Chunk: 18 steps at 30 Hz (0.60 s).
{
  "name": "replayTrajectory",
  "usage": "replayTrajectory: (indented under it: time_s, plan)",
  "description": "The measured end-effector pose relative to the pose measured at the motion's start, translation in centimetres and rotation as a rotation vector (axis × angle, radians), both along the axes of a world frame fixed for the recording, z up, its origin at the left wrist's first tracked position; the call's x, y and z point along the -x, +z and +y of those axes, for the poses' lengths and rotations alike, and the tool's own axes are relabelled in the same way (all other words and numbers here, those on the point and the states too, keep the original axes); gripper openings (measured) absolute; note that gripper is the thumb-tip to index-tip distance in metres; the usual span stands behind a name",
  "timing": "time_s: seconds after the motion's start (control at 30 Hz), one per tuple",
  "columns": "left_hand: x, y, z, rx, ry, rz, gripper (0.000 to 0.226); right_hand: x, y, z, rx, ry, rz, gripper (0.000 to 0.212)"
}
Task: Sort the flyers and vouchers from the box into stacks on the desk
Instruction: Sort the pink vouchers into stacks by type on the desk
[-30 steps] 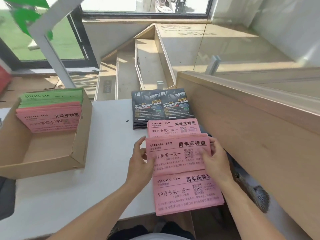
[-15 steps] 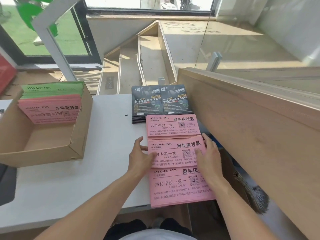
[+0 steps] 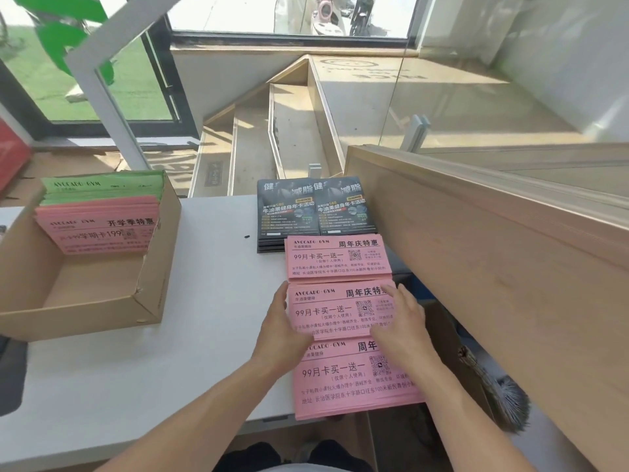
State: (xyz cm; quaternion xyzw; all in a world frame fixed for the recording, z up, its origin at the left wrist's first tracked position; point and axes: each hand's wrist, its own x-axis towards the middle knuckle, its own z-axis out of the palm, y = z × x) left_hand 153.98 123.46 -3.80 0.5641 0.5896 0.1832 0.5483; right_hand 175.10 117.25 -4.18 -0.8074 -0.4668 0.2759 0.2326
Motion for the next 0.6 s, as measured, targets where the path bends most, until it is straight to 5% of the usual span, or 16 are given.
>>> replayTrajectory:
  time_s: [0.13, 0.4, 0.6]
  plan:
    - [-0.6, 0.5, 0.1, -0.089, -0.125, 0.122, 0.109, 0.3, -0.5, -0.1, 0.065, 0.020, -0.004, 0.075]
    - [-0.7, 1.2, 0.8, -0.100, -0.125, 0.070, 0.099, 0.5, -0.6, 0.3, 0.034, -0.031, 0.040, 0.064]
    - [0.9, 1.1, 1.2, 0.014, -0.034, -0.079, 0.087, 1.8, 0.0, 0.1, -0.078, 0.027, -0.300, 0.059]
